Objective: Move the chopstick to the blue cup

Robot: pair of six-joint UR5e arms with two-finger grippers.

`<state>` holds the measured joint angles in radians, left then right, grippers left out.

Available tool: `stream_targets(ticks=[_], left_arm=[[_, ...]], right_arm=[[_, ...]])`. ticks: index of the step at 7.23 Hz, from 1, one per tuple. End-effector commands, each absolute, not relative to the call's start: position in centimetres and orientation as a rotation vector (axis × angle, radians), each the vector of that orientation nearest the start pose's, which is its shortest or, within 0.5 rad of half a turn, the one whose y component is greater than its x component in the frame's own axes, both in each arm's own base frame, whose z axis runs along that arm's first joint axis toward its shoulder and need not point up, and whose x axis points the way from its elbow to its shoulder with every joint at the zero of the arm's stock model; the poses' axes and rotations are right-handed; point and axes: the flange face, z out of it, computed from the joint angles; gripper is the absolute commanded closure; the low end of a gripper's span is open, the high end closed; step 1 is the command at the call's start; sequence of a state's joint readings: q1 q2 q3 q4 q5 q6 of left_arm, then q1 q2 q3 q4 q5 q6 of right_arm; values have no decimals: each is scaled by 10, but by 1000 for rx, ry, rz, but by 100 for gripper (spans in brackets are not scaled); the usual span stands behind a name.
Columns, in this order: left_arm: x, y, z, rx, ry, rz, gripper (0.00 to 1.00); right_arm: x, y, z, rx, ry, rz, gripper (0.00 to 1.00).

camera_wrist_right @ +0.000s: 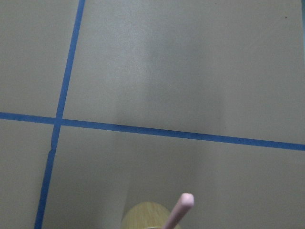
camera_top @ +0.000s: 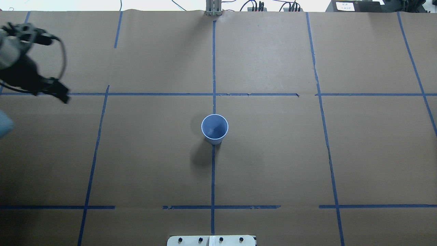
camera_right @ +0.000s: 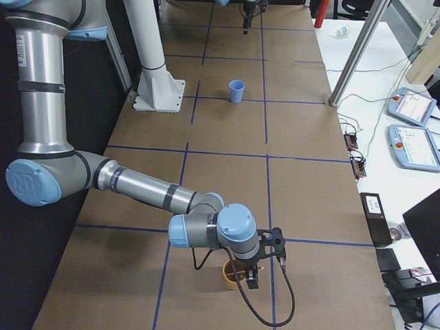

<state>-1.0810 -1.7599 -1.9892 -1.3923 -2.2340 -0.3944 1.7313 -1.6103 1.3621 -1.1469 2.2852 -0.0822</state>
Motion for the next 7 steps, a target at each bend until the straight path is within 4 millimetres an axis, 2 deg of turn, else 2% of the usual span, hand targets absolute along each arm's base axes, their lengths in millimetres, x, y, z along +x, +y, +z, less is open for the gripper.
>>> stream_targets(ticks=[1, 2, 3, 4, 5, 6, 7], left_arm=[[44, -482, 494, 82, 689, 187, 0], [8, -470, 525, 70, 678, 179, 0], [-20, -450, 583, 1, 669, 136, 0], [-52, -437, 620, 8, 696, 156, 0], [-61, -427, 647, -22, 810, 119, 0], [-63, -411, 662, -54, 830, 86, 0], [-63, -411, 663, -54, 835, 87, 0]], right_arm=[[142, -450, 742, 278, -690, 69, 0], [141, -450, 743, 278, -694, 89, 0], [141, -450, 742, 280, -694, 90, 0], [141, -451, 741, 282, -692, 89, 0], [142, -451, 739, 292, -691, 86, 1], [142, -452, 738, 293, -687, 86, 1], [142, -451, 739, 291, -686, 88, 4]])
